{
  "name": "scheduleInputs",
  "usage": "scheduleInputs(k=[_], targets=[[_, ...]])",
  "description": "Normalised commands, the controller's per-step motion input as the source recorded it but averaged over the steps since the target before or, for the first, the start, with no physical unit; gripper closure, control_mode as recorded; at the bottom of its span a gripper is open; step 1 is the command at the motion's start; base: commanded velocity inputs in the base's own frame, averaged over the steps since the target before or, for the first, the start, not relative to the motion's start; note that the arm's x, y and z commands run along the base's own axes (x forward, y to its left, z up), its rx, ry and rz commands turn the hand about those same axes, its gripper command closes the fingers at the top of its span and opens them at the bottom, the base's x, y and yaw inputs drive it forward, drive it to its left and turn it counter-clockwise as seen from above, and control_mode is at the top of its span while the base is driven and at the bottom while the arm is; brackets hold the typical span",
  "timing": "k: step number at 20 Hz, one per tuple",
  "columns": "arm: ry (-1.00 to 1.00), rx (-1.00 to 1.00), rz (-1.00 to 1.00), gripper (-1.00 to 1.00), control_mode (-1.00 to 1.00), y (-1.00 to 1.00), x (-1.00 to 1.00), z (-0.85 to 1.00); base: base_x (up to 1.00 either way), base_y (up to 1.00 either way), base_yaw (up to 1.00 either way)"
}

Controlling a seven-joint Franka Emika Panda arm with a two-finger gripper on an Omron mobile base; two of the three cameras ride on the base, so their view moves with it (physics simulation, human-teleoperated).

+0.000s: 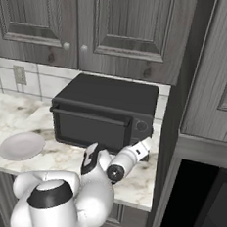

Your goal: Pull the toaster oven rack outwards. Pick up the baguette from the plate and place it on the toaster oven rack. Close the toaster oven door fully and set the temperature to the lowest setting.

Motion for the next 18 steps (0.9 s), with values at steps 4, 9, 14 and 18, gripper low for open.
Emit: scheduleInputs(k=[4,9,14,18], targets=[[0.0,-0.1,0.0,1.0,-1.0,0.0,0.0,-0.12,0.0,0.0,0.0],[0.0,-0.1,0.0,1.0,-1.0,0.0,0.0,-0.13,0.0,0.0,0.0],[0.0,-0.1,0.0,1.0,-1.0,0.0,0.0,-0.14,0.0,0.0,0.0],[0.0,-0.1,0.0,1.0,-1.0,0.0,0.0,-0.14,0.0,0.0,0.0]])
